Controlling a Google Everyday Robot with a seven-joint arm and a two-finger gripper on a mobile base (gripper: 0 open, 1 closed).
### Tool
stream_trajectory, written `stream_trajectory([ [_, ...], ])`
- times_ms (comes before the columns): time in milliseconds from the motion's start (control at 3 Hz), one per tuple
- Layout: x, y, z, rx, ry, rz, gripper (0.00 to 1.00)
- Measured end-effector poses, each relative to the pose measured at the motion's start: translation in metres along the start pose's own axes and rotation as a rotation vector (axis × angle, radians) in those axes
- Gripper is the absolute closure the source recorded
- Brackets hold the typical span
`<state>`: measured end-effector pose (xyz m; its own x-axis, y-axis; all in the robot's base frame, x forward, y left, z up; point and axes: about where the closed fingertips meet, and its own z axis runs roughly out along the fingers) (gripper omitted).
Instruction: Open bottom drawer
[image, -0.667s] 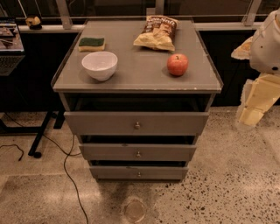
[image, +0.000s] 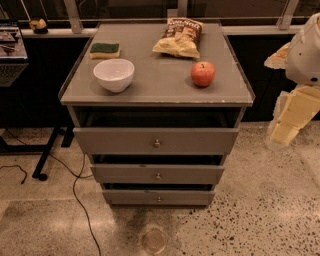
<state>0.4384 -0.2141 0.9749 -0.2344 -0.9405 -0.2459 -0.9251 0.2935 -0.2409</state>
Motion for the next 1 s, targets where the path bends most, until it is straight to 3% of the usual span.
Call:
stream_trajectory([
  [333, -0.001, 0.011, 0.018, -0.011, -0.107, 0.108, 0.00],
  [667, -0.005, 0.031, 0.037, 0.008, -0.226, 0.295, 0.00],
  [1000, -0.009, 0.042, 0.064, 0.052, -0.269, 0.488, 0.00],
])
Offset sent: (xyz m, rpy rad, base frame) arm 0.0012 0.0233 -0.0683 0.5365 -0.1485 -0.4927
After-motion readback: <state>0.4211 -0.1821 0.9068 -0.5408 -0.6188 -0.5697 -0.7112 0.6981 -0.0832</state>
